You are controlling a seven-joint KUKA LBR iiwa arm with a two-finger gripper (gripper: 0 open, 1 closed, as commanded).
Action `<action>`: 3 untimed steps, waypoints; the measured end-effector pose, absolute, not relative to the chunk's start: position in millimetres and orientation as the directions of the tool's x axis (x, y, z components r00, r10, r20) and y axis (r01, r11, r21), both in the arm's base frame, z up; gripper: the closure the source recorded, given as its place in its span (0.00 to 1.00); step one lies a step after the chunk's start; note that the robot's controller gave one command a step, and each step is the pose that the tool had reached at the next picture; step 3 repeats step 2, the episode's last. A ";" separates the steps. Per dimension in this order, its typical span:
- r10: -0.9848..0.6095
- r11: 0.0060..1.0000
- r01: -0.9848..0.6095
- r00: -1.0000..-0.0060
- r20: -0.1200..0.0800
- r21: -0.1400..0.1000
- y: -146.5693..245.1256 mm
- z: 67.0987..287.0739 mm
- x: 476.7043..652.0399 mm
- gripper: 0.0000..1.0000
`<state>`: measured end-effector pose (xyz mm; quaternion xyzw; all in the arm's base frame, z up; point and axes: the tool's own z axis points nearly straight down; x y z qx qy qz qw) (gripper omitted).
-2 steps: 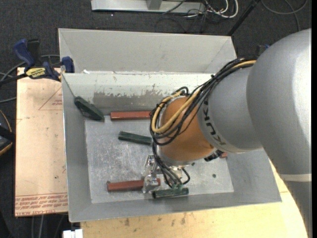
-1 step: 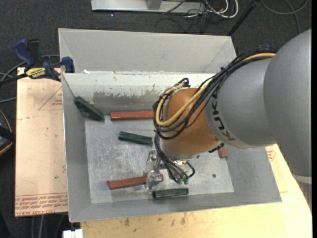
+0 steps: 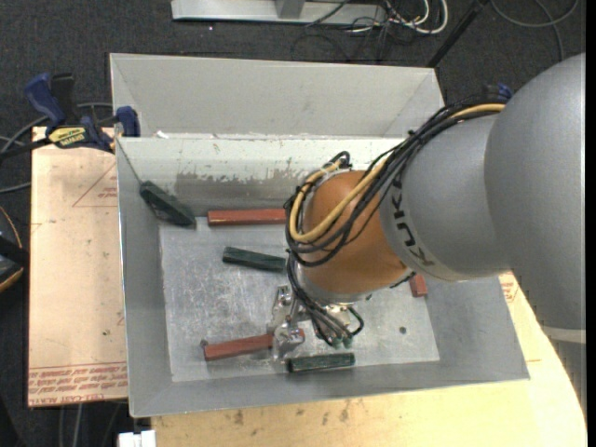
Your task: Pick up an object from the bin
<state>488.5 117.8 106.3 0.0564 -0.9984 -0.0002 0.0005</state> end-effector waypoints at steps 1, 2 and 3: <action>-0.169 0.986 -0.169 -0.986 0.001 0.001 124.8 126.2 488.7 1.00; -0.157 0.988 -0.157 -0.988 -0.002 0.001 109.3 208.3 493.8 1.00; -0.157 0.988 -0.157 -0.988 -0.002 0.001 109.3 208.3 493.8 1.00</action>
Offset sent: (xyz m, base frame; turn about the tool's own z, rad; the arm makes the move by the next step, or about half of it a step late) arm 0.0047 -0.0087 0.1024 -0.0458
